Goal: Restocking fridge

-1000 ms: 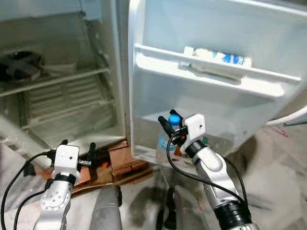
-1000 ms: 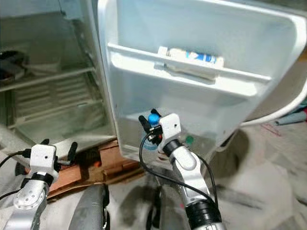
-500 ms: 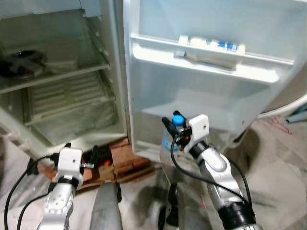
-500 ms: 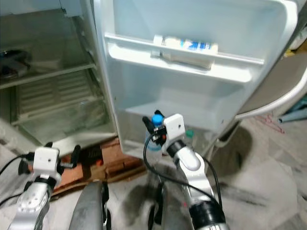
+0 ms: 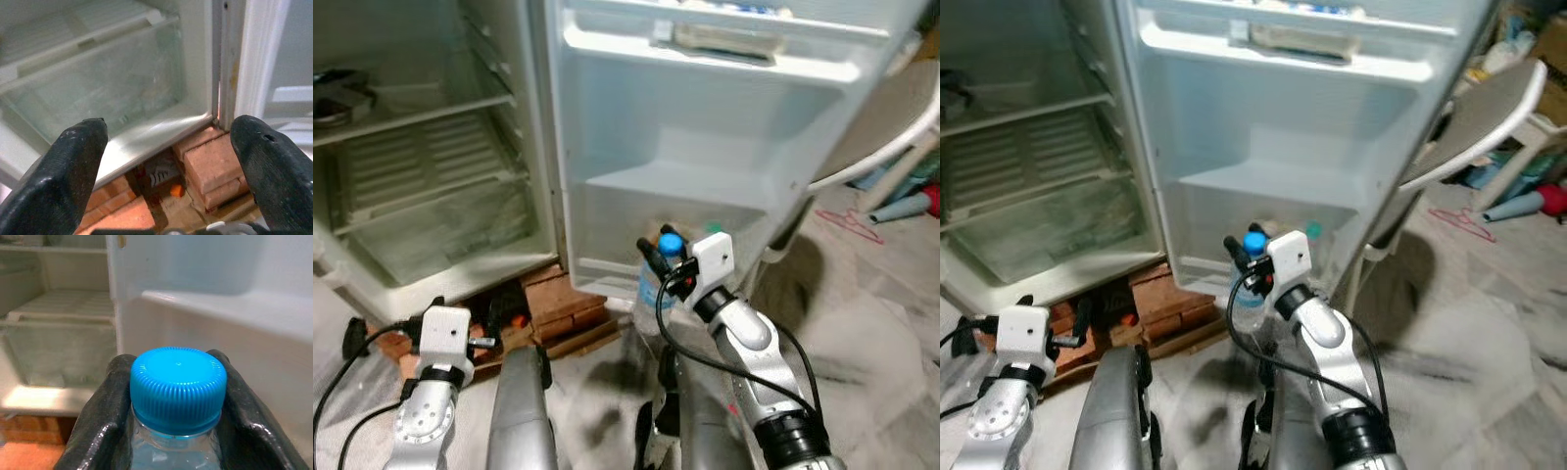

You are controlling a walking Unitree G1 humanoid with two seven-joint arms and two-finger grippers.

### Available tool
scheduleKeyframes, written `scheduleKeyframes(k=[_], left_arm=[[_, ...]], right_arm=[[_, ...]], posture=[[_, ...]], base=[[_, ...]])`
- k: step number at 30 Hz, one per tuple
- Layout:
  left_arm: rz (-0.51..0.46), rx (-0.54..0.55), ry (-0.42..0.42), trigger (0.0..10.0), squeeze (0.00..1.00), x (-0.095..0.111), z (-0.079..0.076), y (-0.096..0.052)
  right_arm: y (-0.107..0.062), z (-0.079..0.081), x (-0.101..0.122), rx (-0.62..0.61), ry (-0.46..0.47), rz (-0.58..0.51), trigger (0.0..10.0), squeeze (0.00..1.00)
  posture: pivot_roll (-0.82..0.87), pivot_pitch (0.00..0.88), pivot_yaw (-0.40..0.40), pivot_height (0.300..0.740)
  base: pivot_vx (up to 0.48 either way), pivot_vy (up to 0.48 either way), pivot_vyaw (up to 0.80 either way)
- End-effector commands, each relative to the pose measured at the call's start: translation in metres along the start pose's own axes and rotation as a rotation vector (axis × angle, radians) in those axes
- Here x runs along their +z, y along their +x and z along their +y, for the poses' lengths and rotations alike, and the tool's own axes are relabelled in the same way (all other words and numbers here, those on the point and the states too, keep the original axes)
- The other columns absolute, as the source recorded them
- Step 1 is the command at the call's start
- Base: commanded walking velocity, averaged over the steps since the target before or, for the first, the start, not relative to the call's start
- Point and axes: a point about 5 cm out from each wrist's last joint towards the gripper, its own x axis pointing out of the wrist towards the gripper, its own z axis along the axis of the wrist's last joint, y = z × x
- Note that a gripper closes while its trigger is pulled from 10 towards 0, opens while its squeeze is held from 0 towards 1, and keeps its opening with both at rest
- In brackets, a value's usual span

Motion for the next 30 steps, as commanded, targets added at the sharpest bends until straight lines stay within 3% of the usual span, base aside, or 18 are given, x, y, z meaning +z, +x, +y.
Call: scheduleKeyframes(k=[1, 3, 7, 10, 11, 16, 17, 21, 23, 27, 30], left_arm=[[0.041, 0.013, 0.006, 10.0, 0.00, -0.008, 0.002, -0.008], [0.054, 0.025, 0.024, 10.0, 0.00, -0.009, 0.006, -0.016], [0.057, 0.035, 0.030, 10.0, 0.00, -0.008, 0.008, -0.021], [0.086, 0.072, 0.037, 10.0, 0.00, -0.012, 0.015, -0.041], [0.086, 0.072, 0.037, 10.0, 0.00, -0.012, 0.015, -0.041], [0.146, 0.109, 0.065, 10.0, 0.00, -0.021, 0.023, -0.068], [0.156, 0.122, 0.067, 10.0, 0.00, -0.021, 0.026, -0.073], [0.162, 0.133, 0.066, 10.0, 0.00, -0.020, 0.027, -0.079], [0.170, 0.133, 0.069, 10.0, 0.00, -0.019, 0.026, -0.085], [0.178, 0.133, 0.083, 10.0, 0.00, -0.017, 0.028, -0.094], [0.188, 0.137, 0.089, 10.0, 0.00, -0.015, 0.030, -0.098]], right_arm=[[0.012, 0.009, 0.009, 0.060, -0.028, -0.041, 10.0, 0.00], [0.027, 0.019, 0.017, 0.107, -0.043, -0.080, 10.0, 0.00], [0.034, 0.020, 0.022, 0.119, -0.045, -0.097, 10.0, 0.00], [0.057, 0.021, 0.034, 0.149, -0.095, -0.124, 10.0, 0.00], [0.057, 0.021, 0.034, 0.149, -0.095, -0.124, 10.0, 0.00], [0.083, 0.017, 0.053, 0.145, -0.201, -0.169, 10.0, 0.00], [0.091, 0.019, 0.065, 0.158, -0.262, -0.206, 10.0, 0.00], [0.101, 0.025, 0.079, 0.185, -0.328, -0.250, 10.0, 0.00], [0.108, 0.033, 0.088, 0.210, -0.408, -0.286, 10.0, 0.00], [0.110, 0.044, 0.093, 0.240, -0.524, -0.336, 10.0, 0.00], [0.111, 0.050, 0.095, 0.261, -0.555, -0.361, 10.0, 0.00]], posture=[[0.14, 0.130, -0.059, 0.556], [0.16, 0.162, -0.065, 0.556], [0.17, 0.187, -0.074, 0.556], [0.21, 0.244, -0.100, 0.556], [0.21, 0.244, -0.100, 0.556], [0.24, 0.293, -0.132, 0.556], [0.24, 0.321, -0.141, 0.556], [0.24, 0.345, -0.144, 0.556], [0.25, 0.363, -0.144, 0.556], [0.28, 0.390, -0.141, 0.556], [0.28, 0.408, -0.137, 0.556]], base=[[0.000, 0.000, 0.00], [0.000, 0.000, 0.00], [0.000, 0.000, 0.00], [0.000, 0.000, 0.00], [0.000, 0.000, 0.00], [0.000, 0.000, 0.00], [0.000, 0.000, 0.00], [0.000, 0.000, 0.00], [0.000, 0.000, 0.00], [0.000, 0.000, 0.00], [0.000, 0.000, 0.00]])
